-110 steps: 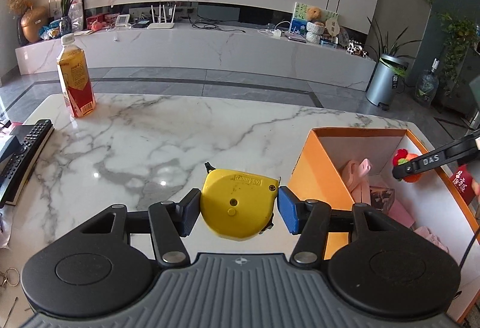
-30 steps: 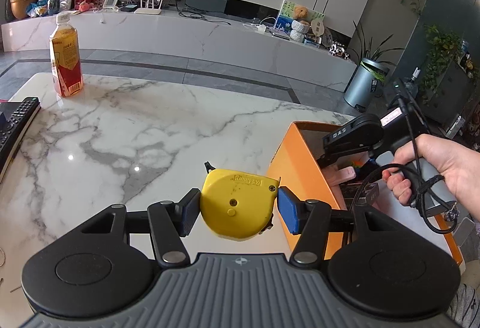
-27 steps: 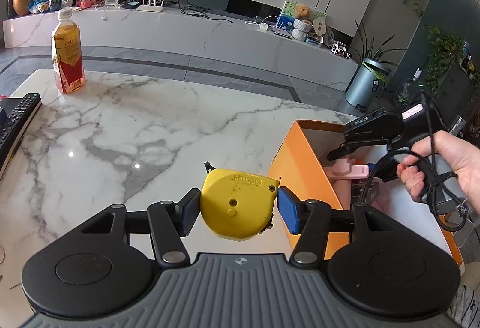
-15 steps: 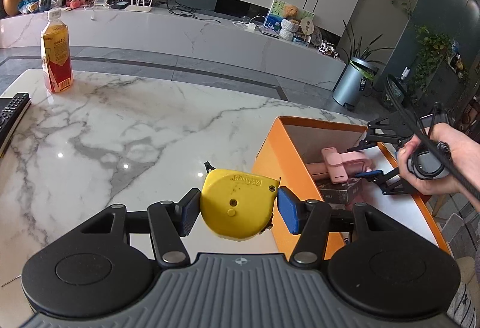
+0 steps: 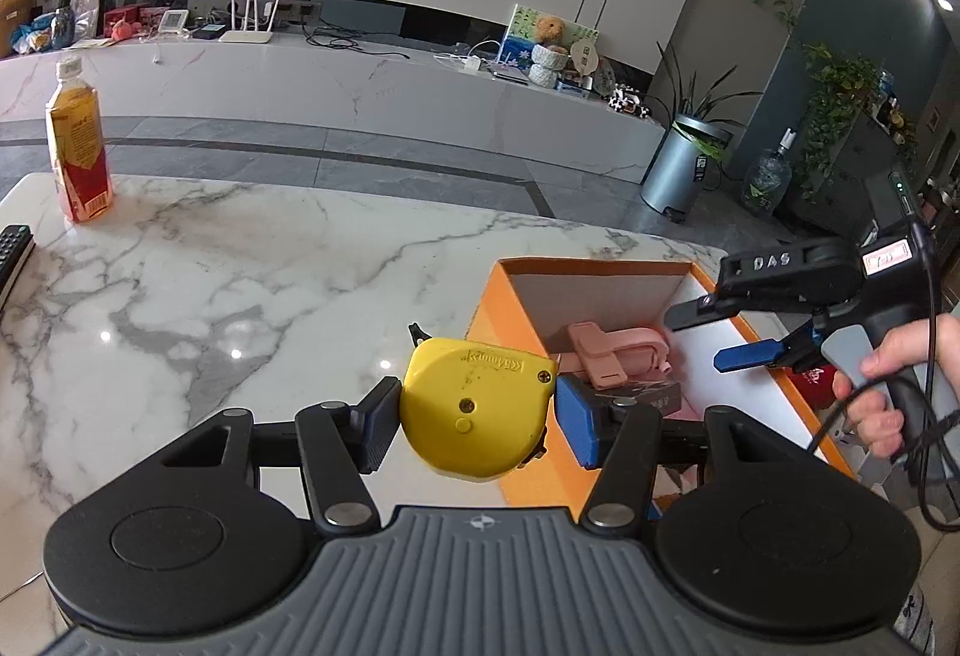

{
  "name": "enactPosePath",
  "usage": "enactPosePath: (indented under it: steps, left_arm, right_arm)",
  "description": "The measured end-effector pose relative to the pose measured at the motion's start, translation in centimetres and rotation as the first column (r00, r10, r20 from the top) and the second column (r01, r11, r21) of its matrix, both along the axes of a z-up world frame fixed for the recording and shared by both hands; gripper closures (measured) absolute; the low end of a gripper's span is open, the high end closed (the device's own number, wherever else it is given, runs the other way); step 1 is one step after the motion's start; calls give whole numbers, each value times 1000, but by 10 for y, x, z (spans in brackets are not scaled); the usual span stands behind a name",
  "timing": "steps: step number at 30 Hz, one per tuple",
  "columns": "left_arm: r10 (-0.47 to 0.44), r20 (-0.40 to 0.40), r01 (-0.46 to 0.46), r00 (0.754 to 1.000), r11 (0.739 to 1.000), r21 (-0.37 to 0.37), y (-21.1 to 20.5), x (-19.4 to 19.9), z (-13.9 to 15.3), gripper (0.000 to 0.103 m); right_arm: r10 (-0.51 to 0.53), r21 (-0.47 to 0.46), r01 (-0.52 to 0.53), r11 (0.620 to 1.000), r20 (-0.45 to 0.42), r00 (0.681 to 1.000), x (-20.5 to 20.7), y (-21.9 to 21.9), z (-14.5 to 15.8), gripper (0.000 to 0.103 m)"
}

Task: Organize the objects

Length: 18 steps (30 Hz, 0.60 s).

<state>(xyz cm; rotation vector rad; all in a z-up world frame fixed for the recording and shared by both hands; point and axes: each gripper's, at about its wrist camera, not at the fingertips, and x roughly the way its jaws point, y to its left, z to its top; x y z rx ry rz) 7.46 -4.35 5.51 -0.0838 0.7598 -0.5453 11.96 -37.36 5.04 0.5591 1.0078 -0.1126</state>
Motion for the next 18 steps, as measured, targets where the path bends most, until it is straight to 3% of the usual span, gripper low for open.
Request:
enactPosePath:
  steps: [4, 5, 7, 10, 15, 18]
  left_arm:
    - [-31, -6, 31, 999, 999, 13, -33, -1, 2, 38]
    - [-33, -10, 33, 999, 999, 17, -41, 0, 1, 38]
    - [-32, -28, 32, 999, 999, 20, -60, 3, -4, 38]
    - [-25, -67, 26, 997, 1000, 10, -83, 8, -15, 38]
    - [11, -104, -7, 995, 999, 45, -111, 14, -34, 38]
    - [47, -103, -40, 994, 997, 70, -116, 17, -41, 38]
  right_arm:
    - [164, -155, -165, 974, -15, 986, -7, 17, 0, 28]
    - [188, -189, -188, 964, -17, 982, -11, 19, 1, 26]
    - [213, -276, -210, 938, -18, 977, -19, 25, 3, 14]
    - [259, -376, -256, 891, -43, 965, -29, 29, 2, 13]
    - [269, -440, -274, 855, -76, 960, -43, 26, 1, 16]
    - [270, -403, -271, 874, -60, 961, -50, 15, 0, 23]
